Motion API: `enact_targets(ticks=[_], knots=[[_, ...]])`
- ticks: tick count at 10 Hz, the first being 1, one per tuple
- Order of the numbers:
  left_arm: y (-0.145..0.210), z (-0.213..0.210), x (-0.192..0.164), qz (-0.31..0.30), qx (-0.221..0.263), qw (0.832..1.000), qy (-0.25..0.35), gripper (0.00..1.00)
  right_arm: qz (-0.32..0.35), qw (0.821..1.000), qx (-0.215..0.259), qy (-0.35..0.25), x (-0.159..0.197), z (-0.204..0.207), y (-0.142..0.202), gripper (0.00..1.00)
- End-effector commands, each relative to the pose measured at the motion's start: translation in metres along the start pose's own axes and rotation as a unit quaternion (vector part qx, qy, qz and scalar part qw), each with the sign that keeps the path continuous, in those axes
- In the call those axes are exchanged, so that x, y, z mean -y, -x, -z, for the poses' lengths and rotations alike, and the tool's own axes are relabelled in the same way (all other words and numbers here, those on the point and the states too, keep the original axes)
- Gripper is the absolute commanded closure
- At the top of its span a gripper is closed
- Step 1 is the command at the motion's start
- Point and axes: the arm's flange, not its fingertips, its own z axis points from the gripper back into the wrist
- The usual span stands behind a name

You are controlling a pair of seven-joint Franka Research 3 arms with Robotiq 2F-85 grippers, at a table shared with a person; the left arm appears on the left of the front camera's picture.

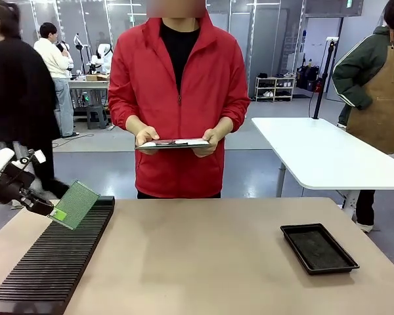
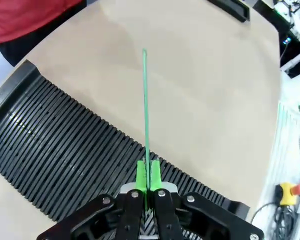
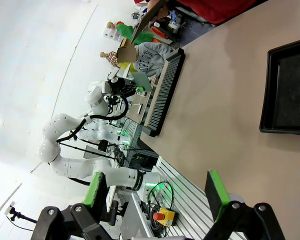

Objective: Inspect the PCB.
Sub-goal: Pick up the Blank PCB and present it to the human.

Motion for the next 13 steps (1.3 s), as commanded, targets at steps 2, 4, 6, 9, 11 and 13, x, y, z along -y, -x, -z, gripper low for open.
enact_targets(ticks=[2,4,6,9,11,13], knots=[[-0.006,0.001,-0.009,-0.114,0.091,0.987,0.071,0.97,-0.006,1.0,0.004,-0.006,-0.001,-0.001,-0.001,0.0],[-0.021,0.015,-0.026,-0.222,0.177,0.946,0.155,0.97,-0.006,1.0,0.004,-0.006,-0.001,-0.001,-0.001,0.0],[-0.034,0.026,-0.043,-0.292,0.169,0.911,0.237,0.97,-0.006,1.0,0.004,-0.006,-0.001,-0.001,-0.001,0.0],[-0.049,0.036,-0.074,-0.379,0.157,0.84,0.354,0.97,-0.006,1.0,0.004,-0.006,-0.001,-0.001,-0.001,0.0],[-0.051,0.041,-0.079,-0.398,0.133,0.818,0.393,0.97,-0.006,1.0,0.004,-0.006,-0.001,-0.001,-0.001,0.0],[-0.054,0.049,-0.09,-0.424,0.121,0.789,0.428,0.97,-0.006,1.0,0.004,-0.006,-0.001,-0.001,-0.001,0.0]])
